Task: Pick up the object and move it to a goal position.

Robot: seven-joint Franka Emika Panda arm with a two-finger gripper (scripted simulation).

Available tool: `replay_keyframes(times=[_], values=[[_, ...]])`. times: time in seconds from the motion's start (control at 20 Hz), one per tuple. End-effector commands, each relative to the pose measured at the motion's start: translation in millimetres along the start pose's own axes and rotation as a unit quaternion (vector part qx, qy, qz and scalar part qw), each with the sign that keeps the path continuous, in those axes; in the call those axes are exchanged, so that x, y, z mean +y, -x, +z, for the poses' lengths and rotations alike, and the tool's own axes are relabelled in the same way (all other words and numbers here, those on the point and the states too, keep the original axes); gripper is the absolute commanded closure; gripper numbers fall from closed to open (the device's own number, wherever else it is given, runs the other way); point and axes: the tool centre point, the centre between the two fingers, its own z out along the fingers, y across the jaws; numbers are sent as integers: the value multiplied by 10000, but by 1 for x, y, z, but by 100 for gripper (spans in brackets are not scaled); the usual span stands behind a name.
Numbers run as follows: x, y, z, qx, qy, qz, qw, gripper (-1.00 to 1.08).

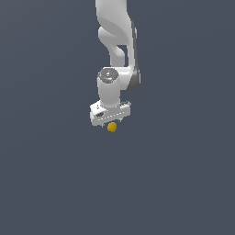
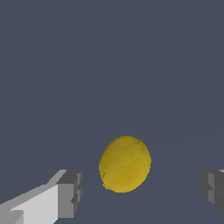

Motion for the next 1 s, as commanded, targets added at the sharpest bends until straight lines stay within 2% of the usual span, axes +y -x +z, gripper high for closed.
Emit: replay_keyframes(times=[0.0, 0.6, 0.95], values=[[-2, 6, 6, -2, -5, -158, 9999, -92], [-5, 11, 16, -9, -14, -305, 9995, -92], [-6, 13, 45, -8, -14, -319, 9995, -92]])
